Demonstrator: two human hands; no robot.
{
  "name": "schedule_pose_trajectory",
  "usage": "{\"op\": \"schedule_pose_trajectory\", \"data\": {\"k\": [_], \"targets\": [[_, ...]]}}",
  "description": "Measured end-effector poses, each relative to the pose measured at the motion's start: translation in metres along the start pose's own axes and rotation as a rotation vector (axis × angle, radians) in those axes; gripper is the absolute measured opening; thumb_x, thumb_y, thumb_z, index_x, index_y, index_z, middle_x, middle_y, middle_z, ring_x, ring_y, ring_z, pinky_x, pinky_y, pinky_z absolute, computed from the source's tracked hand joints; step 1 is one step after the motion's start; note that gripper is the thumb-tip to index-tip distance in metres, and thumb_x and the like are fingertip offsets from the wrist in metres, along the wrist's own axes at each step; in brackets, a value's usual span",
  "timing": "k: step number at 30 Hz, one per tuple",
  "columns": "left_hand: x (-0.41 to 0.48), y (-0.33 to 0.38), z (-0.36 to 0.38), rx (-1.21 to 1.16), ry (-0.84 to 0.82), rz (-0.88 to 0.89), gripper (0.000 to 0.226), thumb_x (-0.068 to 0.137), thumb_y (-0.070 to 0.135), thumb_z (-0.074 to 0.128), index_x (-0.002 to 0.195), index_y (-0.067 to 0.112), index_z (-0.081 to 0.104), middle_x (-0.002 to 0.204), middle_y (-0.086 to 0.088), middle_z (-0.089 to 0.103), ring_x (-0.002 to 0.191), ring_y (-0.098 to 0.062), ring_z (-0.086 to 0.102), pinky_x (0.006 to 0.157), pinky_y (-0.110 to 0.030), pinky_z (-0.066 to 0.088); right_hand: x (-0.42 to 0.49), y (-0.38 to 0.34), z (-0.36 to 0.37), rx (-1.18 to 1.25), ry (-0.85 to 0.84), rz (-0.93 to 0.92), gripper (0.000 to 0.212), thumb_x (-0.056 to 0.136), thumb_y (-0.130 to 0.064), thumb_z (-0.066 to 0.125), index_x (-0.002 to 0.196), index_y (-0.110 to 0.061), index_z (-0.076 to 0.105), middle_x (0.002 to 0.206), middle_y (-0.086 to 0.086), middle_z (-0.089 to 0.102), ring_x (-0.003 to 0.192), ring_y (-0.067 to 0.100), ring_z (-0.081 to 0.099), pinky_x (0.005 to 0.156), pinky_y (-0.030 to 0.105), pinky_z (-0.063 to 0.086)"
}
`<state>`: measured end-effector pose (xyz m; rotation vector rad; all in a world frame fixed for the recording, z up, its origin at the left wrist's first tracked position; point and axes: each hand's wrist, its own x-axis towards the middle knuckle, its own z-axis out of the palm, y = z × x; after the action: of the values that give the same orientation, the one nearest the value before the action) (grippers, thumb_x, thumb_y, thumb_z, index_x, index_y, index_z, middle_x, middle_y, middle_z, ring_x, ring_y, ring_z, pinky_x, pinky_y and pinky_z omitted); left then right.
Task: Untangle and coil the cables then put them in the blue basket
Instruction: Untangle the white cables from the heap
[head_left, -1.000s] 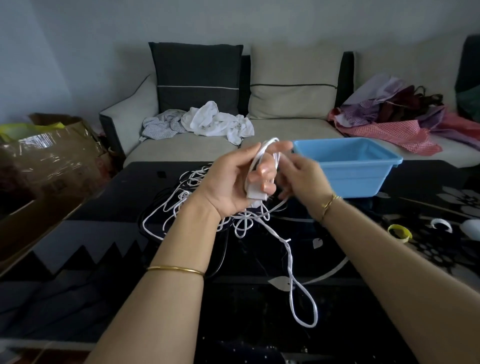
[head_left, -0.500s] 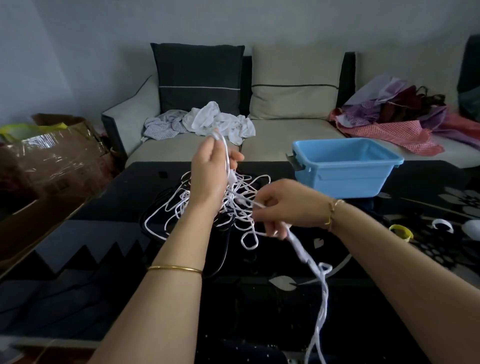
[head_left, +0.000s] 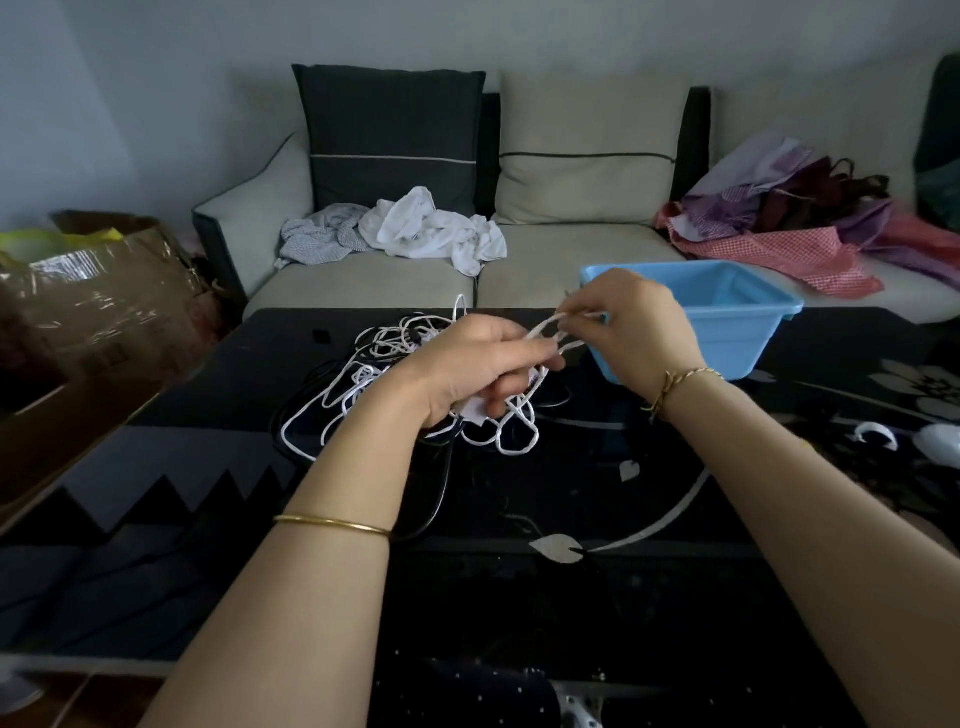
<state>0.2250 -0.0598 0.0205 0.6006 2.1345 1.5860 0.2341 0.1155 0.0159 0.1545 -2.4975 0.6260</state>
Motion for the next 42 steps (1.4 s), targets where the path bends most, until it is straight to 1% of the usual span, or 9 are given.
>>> {"op": "schedule_pose_trajectory", "data": {"k": [4, 9, 12, 16, 21, 24, 32, 36, 42], "targets": [[0.001, 0.002, -0.012, -0.215, 0.215, 0.053, 0.028, 0.098, 0.023, 0.049, 0.095, 0.003, 0.067, 0.042, 0.009, 0.031, 0.037, -0.006, 0.028, 0.040, -0.019, 0.033, -0.008, 0.010, 0.010, 0.271, -0.066, 0.172, 0.018, 0.083, -0.006, 0.063, 0.091, -0.017, 0.074, 0.079, -0.001, 0.065, 0.072, 0.009, 0.058, 0.061, 0.006, 0.039], [0.005, 0.003, -0.020, -0.518, 0.431, 0.066, 0.030, 0.098, 0.021, 0.046, 0.084, 0.003, 0.065, 0.039, 0.009, 0.029, 0.034, -0.004, 0.022, 0.039, -0.015, 0.027, -0.011, 0.014, 0.022, 0.351, -0.181, 0.276, 0.029, 0.076, 0.007, 0.052, 0.069, -0.021, 0.057, 0.067, 0.001, 0.061, 0.068, 0.025, 0.065, 0.071, 0.038, 0.054], [0.005, 0.008, -0.020, -0.573, 0.505, 0.125, 0.032, 0.099, 0.024, 0.044, 0.084, 0.005, 0.066, 0.041, 0.009, 0.029, 0.034, -0.004, 0.022, 0.038, -0.015, 0.030, -0.011, 0.010, 0.032, 0.385, -0.308, 0.305, 0.024, 0.079, 0.009, 0.054, 0.081, -0.014, 0.049, 0.069, 0.005, 0.059, 0.050, 0.019, 0.060, 0.053, 0.033, 0.053], [0.003, 0.011, -0.019, -0.610, 0.426, 0.116, 0.034, 0.099, 0.026, 0.044, 0.084, 0.005, 0.066, 0.041, 0.008, 0.030, 0.034, -0.004, 0.022, 0.038, -0.015, 0.030, -0.016, 0.008, 0.046, 0.192, -0.477, 0.248, 0.014, 0.082, 0.000, 0.055, 0.084, -0.014, 0.056, 0.085, 0.008, 0.064, 0.074, 0.023, 0.060, 0.068, 0.028, 0.046], [-0.001, 0.011, -0.016, -0.593, 0.285, 0.020, 0.033, 0.099, 0.025, 0.044, 0.088, 0.002, 0.065, 0.038, 0.009, 0.027, 0.033, -0.004, 0.022, 0.037, -0.014, 0.028, -0.013, -0.008, 0.046, 0.059, -0.153, 0.209, 0.037, 0.086, -0.032, 0.058, 0.122, -0.023, 0.052, 0.117, -0.003, 0.058, 0.108, 0.019, 0.052, 0.092, 0.040, 0.044], [-0.003, 0.013, -0.015, -0.640, 0.201, 0.000, 0.035, 0.099, 0.026, 0.042, 0.090, 0.002, 0.064, 0.037, 0.010, 0.027, 0.032, -0.004, 0.022, 0.036, -0.014, 0.028, -0.011, -0.018, 0.044, 0.017, -0.089, 0.126, 0.018, 0.091, -0.032, 0.050, 0.104, -0.023, 0.059, 0.101, -0.005, 0.064, 0.098, 0.019, 0.056, 0.087, 0.038, 0.043], [-0.001, 0.008, -0.021, -1.042, 0.160, 0.115, 0.044, 0.101, 0.034, 0.037, 0.094, 0.000, 0.063, 0.039, 0.010, 0.030, 0.034, -0.004, 0.026, 0.039, -0.013, 0.031, -0.016, -0.036, 0.047, 0.735, -0.196, 0.289, 0.024, 0.097, -0.010, 0.037, 0.078, -0.008, 0.052, 0.056, 0.005, 0.048, 0.046, 0.015, 0.049, 0.062, 0.040, 0.054], [0.002, 0.005, -0.025, -1.199, 0.190, 0.194, 0.045, 0.102, 0.030, 0.031, 0.099, -0.004, 0.060, 0.044, 0.009, 0.034, 0.037, -0.005, 0.029, 0.042, -0.015, 0.032, -0.018, -0.046, 0.048, 0.775, -0.305, 0.290, 0.024, 0.098, -0.013, 0.037, 0.082, -0.010, 0.054, 0.058, 0.002, 0.042, 0.037, 0.007, 0.035, 0.039, 0.026, 0.043], [0.007, 0.006, -0.023, -1.210, 0.292, 0.299, 0.036, 0.105, 0.029, 0.028, 0.114, 0.000, 0.048, 0.048, 0.007, 0.042, 0.038, -0.005, 0.035, 0.048, -0.017, 0.042, -0.020, -0.054, 0.042, 0.785, -0.620, 0.258, 0.019, 0.098, -0.011, 0.043, 0.083, -0.008, 0.055, 0.066, 0.009, 0.060, 0.042, 0.012, 0.052, 0.046, 0.024, 0.046]]}}
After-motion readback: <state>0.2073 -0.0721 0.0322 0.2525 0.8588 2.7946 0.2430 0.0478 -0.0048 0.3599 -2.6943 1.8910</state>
